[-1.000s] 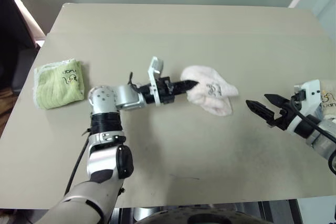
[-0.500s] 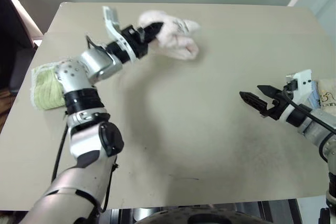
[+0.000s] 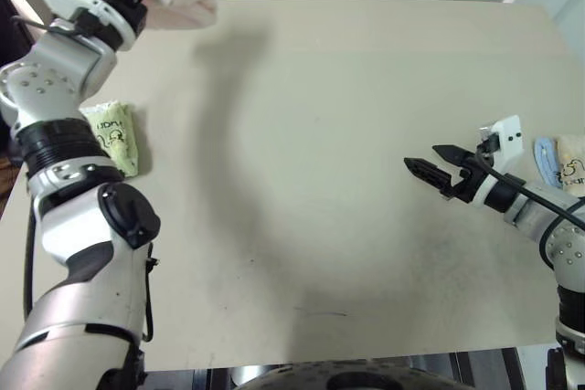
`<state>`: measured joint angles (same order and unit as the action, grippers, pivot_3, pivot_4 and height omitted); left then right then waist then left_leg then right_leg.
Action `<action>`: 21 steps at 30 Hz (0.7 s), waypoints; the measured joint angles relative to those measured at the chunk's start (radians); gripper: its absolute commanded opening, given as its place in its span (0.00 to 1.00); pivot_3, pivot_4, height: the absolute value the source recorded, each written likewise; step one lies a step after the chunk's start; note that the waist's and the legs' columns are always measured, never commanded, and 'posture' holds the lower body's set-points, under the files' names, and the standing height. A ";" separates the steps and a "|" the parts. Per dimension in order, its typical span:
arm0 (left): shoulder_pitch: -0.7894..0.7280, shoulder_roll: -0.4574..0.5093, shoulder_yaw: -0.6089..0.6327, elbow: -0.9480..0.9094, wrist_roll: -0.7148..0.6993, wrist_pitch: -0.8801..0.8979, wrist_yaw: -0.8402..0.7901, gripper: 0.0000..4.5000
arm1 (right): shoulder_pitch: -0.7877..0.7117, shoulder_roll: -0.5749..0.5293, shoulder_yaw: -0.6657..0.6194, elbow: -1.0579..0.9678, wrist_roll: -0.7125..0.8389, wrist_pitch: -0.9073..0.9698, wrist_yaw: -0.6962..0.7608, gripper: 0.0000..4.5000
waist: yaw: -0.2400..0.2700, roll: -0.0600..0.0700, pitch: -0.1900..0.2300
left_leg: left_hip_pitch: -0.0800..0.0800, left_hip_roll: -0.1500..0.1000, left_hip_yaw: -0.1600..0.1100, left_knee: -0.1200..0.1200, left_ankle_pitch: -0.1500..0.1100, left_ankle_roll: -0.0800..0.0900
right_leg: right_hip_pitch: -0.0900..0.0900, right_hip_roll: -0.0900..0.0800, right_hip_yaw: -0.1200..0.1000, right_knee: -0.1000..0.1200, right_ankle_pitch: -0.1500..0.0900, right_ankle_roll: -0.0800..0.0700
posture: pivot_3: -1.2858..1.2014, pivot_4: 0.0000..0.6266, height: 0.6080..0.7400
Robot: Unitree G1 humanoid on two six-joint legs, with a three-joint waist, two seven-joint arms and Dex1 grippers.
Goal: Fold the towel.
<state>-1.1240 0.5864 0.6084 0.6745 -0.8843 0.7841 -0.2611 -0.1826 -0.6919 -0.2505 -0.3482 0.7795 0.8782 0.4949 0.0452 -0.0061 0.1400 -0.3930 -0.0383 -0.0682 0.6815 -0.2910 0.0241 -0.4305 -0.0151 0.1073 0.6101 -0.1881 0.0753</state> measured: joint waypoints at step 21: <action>0.416 0.104 0.264 -0.460 -0.082 0.054 0.276 0.01 | -0.211 -0.003 0.179 0.213 -0.122 -0.043 0.199 1.00 | -0.018 -0.001 0.000 | 0.000 0.007 -0.005 0.003 0.007 -0.009 | 0.001 0.002 -0.016 0.001 0.011 -0.015 | 0.52 0.24 1.00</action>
<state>-0.7082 0.6901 0.8722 0.2141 -0.9659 0.8380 0.0146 -0.3938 -0.6953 -0.0720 -0.1352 0.6578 0.8353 0.6936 0.0272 -0.0069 0.1401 -0.3928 -0.0311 -0.0731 0.6843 -0.2840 0.0152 -0.4297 -0.0129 0.0916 0.6113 -0.1768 0.0604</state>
